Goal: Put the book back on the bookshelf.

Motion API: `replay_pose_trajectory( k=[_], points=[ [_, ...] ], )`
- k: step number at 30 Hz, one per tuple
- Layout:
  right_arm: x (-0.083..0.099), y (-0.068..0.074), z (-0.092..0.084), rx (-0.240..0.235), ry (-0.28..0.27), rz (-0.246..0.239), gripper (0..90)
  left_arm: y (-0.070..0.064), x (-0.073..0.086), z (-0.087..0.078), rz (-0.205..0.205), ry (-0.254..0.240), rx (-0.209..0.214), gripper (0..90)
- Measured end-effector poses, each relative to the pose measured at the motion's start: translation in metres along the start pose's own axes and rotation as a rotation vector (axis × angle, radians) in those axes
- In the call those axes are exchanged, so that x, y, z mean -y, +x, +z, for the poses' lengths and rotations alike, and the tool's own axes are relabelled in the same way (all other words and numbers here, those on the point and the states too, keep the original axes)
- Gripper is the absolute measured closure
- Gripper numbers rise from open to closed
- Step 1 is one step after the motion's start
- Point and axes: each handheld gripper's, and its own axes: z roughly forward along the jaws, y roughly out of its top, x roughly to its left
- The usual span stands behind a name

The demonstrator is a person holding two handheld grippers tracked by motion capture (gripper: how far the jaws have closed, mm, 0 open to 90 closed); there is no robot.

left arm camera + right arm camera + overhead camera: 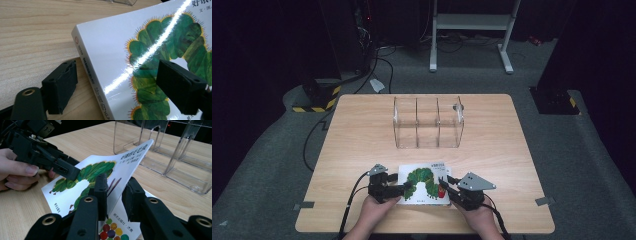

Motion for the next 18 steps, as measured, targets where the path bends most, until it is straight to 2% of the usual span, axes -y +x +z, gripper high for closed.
replay_pose_trajectory(
  k=[4,12,18],
  points=[
    [-0.0006,0.0005,-0.0008,0.002,-0.008,-0.007,74.5,0.0006,-0.0008,0.0004,0.009,0.001,0.002,15.1],
    [-0.0009,0.0016,-0.0017,0.008,-0.018,-0.020,74.5,-0.0024,-0.0013,0.0040,0.004,0.010,0.039,15.1],
    [-0.0006,0.0005,-0.0017,0.008,-0.018,-0.007,74.5,-0.0041,-0.0021,0.0018,0.018,0.001,0.026,17.2]
  ],
)
